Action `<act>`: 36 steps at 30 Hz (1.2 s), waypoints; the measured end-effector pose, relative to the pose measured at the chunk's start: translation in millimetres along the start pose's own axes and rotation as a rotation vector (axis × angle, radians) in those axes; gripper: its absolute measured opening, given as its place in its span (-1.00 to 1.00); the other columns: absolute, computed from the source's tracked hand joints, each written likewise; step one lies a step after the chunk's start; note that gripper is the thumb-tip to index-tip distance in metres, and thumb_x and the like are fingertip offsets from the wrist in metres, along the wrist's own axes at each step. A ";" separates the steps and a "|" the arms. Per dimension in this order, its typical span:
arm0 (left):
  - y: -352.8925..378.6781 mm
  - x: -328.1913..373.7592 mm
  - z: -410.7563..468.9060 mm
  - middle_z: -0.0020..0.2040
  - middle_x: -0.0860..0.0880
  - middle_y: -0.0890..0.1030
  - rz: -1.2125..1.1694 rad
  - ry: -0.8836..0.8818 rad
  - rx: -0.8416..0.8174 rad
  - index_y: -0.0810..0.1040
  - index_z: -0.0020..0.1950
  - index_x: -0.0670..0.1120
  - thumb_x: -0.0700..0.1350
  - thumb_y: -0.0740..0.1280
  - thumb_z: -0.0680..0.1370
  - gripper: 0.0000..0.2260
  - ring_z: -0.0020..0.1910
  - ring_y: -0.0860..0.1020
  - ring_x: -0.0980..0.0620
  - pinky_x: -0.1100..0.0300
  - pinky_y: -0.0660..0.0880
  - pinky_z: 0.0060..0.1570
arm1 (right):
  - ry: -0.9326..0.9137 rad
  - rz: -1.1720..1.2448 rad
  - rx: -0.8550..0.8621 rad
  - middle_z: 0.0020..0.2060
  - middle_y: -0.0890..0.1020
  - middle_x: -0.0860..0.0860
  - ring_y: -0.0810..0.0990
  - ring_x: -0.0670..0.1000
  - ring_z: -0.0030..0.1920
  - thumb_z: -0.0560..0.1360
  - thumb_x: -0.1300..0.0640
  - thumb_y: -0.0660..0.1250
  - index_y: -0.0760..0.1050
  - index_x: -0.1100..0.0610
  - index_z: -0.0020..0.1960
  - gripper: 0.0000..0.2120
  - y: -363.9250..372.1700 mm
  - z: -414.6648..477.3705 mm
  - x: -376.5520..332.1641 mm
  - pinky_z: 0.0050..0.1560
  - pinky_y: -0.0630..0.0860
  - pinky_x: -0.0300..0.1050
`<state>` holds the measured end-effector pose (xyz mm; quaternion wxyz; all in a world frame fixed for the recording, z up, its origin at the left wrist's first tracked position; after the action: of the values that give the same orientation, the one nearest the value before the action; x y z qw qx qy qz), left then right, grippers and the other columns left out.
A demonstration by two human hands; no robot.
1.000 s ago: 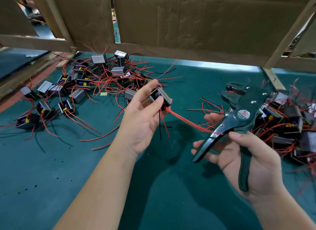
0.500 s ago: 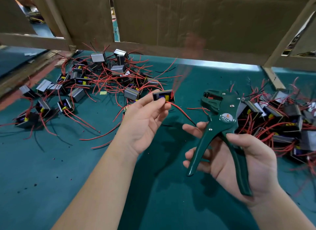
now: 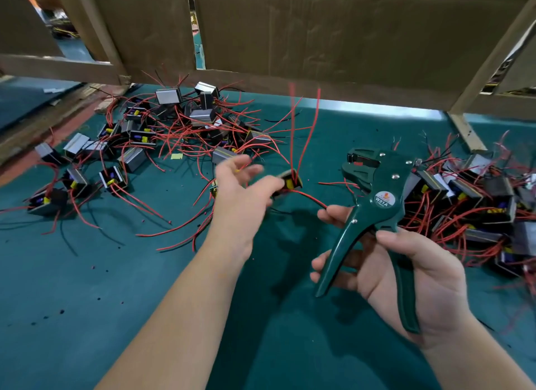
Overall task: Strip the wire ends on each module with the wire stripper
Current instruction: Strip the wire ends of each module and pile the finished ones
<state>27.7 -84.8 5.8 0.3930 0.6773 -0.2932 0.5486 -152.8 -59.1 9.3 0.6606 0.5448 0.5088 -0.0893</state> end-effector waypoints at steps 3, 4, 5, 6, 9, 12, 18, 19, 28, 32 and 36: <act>-4.9 37.3 -14.6 -0.03 0.04 0.49 0.324 0.629 0.079 0.37 -0.02 0.04 -0.29 0.31 0.31 -0.65 -0.06 0.47 0.01 0.09 0.40 -0.09 | 0.007 -0.056 0.050 0.18 0.55 0.30 0.59 0.37 -0.23 0.01 0.02 0.62 0.56 0.36 0.10 -0.26 -3.7 1.2 1.4 -0.17 0.54 0.37; 1.1 39.2 -18.2 -0.10 0.08 0.51 0.329 0.697 -0.056 0.40 -0.05 0.02 -0.31 0.28 0.33 -0.69 -0.11 0.49 0.03 0.11 0.40 -0.11 | 0.017 -0.062 0.053 0.15 0.56 0.30 0.59 0.37 -0.23 0.00 0.02 0.62 0.56 0.36 0.09 -0.26 -3.6 1.4 2.5 -0.16 0.54 0.39; 8.6 36.2 -20.7 -0.15 0.09 0.54 0.291 0.646 -0.227 0.43 -0.05 0.00 -0.32 0.25 0.37 -0.74 -0.14 0.52 0.04 0.12 0.42 -0.10 | 0.024 -0.064 0.052 0.13 0.57 0.30 0.59 0.37 -0.23 0.00 0.02 0.62 0.57 0.34 0.09 -0.26 -3.2 1.5 3.4 -0.16 0.54 0.39; 18.1 29.4 -23.5 -0.18 0.05 0.58 0.256 0.526 -0.391 0.45 -0.04 -0.02 -0.30 0.21 0.43 -0.78 -0.17 0.56 0.03 0.14 0.46 -0.08 | 0.027 -0.068 0.050 0.10 0.58 0.30 0.58 0.38 -0.23 0.00 0.02 0.62 0.58 0.33 0.08 -0.27 -2.9 1.4 3.9 -0.16 0.54 0.39; 34.0 12.0 -29.2 -0.15 -0.01 0.63 0.366 0.355 -0.589 0.47 0.03 -0.02 -0.13 0.12 0.56 -0.84 -0.14 0.63 0.04 0.21 0.50 -0.01 | 0.015 -0.106 0.060 0.02 0.59 0.28 0.58 0.40 -0.25 0.05 0.10 0.56 0.61 0.28 0.04 -0.41 -3.4 1.6 3.2 -0.18 0.53 0.40; 31.1 7.5 -24.7 -0.07 0.04 0.64 0.429 0.327 -0.637 0.49 0.05 0.00 -0.07 0.17 0.58 -0.87 -0.06 0.61 0.11 0.27 0.50 0.03 | -0.011 -0.106 0.041 0.00 0.59 0.27 0.59 0.39 -0.25 0.07 0.11 0.56 0.62 0.27 0.03 -0.45 -2.8 0.6 0.2 -0.17 0.53 0.40; 28.7 7.4 -22.2 -0.21 0.10 0.67 0.675 0.450 -0.647 0.63 -0.09 -0.01 -0.13 0.36 0.55 -0.93 -0.18 0.59 0.19 0.34 0.48 -0.09 | -0.047 -0.070 -0.011 0.07 0.56 0.31 0.60 0.39 -0.20 0.11 0.11 0.56 0.56 0.32 0.12 -0.38 -0.5 -0.1 -6.3 -0.17 0.54 0.32; 28.7 8.1 -21.7 -0.24 0.09 0.67 0.661 0.444 -0.632 0.64 -0.11 -0.02 -0.12 0.36 0.55 -0.92 -0.22 0.60 0.17 0.30 0.50 -0.11 | -0.049 -0.067 -0.013 0.08 0.56 0.31 0.60 0.39 -0.20 0.12 0.12 0.54 0.55 0.32 0.13 -0.39 -0.5 -0.3 -6.4 -0.16 0.54 0.31; 30.0 3.5 -19.9 -0.35 -0.06 0.65 0.414 0.302 -0.458 0.59 -0.28 0.01 -0.06 0.37 0.41 -0.92 -0.39 0.57 -0.01 0.11 0.55 -0.29 | -0.135 -0.061 0.038 0.10 0.58 0.27 0.61 0.38 -0.20 0.11 0.16 0.48 0.54 0.29 0.16 -0.38 -3.8 1.3 -9.4 -0.15 0.55 0.30; 30.9 2.4 -20.4 -0.29 -0.05 0.66 0.485 0.350 -0.444 0.59 -0.26 0.02 -0.02 0.36 0.42 -0.91 -0.28 0.62 -0.11 0.00 0.56 -0.24 | -0.146 -0.077 0.054 -0.04 0.64 0.26 0.61 0.36 -0.23 0.15 0.21 0.31 0.59 0.25 0.10 -0.50 -4.4 0.4 -8.4 -0.15 0.55 0.34; 32.0 -0.3 -23.2 -0.28 0.00 0.68 0.427 0.305 -0.463 0.56 -0.21 0.00 -0.11 0.36 0.49 -0.92 -0.38 0.63 0.04 0.18 0.57 -0.32 | -0.122 -0.087 0.083 -0.12 0.63 0.31 0.61 0.35 -0.24 0.18 0.14 0.31 0.47 0.34 0.21 -0.38 -3.4 0.8 -6.2 -0.19 0.56 0.27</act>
<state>-10.8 -81.6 14.4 0.4516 0.4039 -0.4830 0.6322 -157.6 -63.8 11.9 0.6628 0.5425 0.4867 -0.1718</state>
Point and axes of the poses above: each hand's wrist, its own z-axis towards the middle knuckle, its own y-axis out of the palm, x = y × z, the point moved 6 cm from there along z, towards the middle knuckle
